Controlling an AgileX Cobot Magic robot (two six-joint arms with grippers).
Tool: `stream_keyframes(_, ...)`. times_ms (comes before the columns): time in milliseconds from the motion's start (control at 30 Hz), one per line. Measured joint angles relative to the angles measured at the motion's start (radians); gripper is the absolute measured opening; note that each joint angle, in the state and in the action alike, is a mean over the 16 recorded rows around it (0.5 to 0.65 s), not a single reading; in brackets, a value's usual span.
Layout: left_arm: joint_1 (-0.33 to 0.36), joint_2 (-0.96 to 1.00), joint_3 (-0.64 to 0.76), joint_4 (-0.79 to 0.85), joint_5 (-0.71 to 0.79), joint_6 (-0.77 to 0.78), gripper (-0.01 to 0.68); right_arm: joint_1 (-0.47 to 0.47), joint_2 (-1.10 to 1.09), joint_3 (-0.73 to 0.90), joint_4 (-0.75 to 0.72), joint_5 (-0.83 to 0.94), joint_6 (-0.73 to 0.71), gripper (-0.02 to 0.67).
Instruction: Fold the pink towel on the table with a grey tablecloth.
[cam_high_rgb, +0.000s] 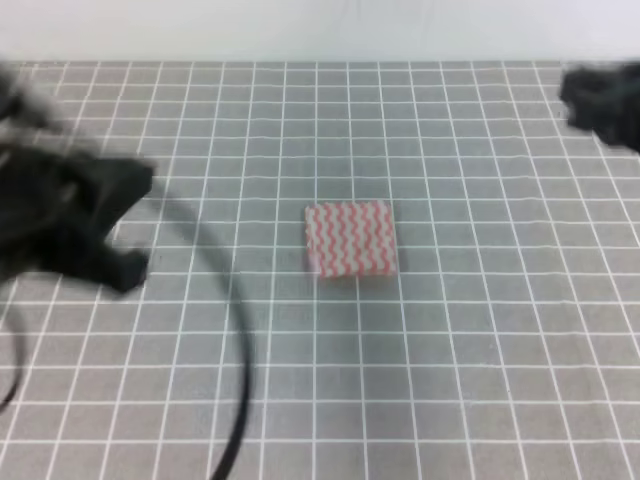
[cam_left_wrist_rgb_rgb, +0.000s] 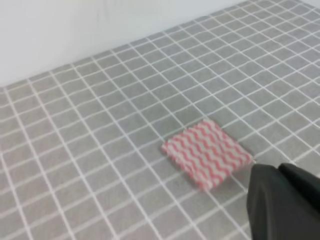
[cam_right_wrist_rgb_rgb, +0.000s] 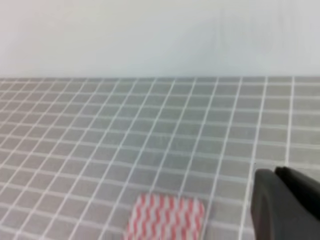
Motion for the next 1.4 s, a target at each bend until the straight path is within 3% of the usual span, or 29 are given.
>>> stream_keyframes(300,0.0,-0.322,0.186,0.135,0.115,-0.194,-0.001,0.0,-0.274,0.244,0.022,-0.064,-0.002,-0.017)
stream_keyframes(600,0.0,-0.519,0.266,0.22,0.285,-0.318,-0.001,0.0,-0.51,0.381,0.035,-0.08,-0.002,-0.017)
stream_keyframes(1033,0.0,-0.575,0.281,0.248,0.531,-0.353,-0.001,0.0,-0.645,0.467,0.032,-0.025,-0.002,-0.016)
stream_keyframes(1400,0.0,-0.576,0.281,0.248,0.591,-0.355,-0.001,0.0,-0.645,0.482,0.03,0.005,-0.005,-0.016)
